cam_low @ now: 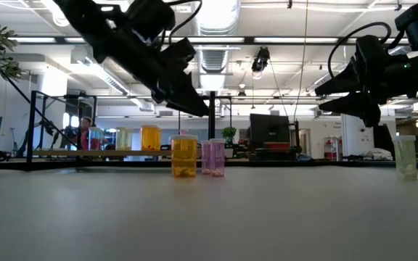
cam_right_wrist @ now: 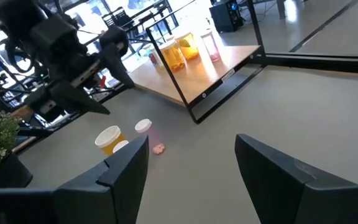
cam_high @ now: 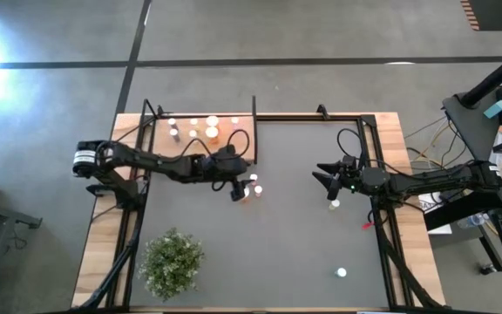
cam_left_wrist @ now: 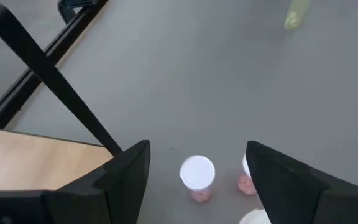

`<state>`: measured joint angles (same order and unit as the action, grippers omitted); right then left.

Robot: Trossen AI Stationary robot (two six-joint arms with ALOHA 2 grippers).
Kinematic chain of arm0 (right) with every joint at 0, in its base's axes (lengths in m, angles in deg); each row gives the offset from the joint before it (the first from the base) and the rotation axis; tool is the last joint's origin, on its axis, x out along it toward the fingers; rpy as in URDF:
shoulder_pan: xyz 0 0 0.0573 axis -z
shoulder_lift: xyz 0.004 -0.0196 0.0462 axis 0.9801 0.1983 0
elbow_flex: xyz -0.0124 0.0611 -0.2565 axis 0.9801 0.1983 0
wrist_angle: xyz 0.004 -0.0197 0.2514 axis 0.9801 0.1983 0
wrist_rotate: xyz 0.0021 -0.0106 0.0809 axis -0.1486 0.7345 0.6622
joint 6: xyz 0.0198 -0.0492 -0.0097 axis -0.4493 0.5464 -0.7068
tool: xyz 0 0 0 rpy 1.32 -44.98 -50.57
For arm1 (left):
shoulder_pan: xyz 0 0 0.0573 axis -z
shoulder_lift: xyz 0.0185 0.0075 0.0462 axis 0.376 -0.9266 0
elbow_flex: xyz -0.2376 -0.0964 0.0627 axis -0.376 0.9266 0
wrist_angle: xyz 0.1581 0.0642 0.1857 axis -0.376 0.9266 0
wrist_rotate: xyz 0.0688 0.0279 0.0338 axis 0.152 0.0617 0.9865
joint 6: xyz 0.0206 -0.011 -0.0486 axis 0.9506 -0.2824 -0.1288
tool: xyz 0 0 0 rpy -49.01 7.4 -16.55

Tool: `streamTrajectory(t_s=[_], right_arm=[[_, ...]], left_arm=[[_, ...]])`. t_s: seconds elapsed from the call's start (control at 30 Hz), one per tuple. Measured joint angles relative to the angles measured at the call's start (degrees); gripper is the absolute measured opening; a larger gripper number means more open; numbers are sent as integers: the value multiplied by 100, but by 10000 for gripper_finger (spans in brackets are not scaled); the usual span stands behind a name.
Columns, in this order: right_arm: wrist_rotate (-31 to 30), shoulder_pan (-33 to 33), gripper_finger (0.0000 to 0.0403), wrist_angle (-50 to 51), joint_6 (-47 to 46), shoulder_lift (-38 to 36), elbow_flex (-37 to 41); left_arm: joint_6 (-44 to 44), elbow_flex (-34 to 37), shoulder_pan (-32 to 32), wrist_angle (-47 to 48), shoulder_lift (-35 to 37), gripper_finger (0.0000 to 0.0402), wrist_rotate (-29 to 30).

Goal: Pick and place medicine bottles onto shelf by color
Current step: Put the top pink pill bottle on the shelf

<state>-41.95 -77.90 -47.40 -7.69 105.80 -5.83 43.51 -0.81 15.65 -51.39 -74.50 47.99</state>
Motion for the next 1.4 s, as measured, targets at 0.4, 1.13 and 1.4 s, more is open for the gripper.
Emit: streamTrajectory(t_s=[0.4, 1.13, 1.4], right_arm=[[-1, 0, 228, 0, 0, 0, 0], [-1, 1, 228, 2, 0, -1, 0], [1, 1, 228, 2, 1, -2, 0]], left_arm=[[-1, 311, -22, -650, -445, 249, 2], [-601, -460, -138, 887, -678, 249, -150], [-608, -757, -225, 1394, -715, 249, -203]])
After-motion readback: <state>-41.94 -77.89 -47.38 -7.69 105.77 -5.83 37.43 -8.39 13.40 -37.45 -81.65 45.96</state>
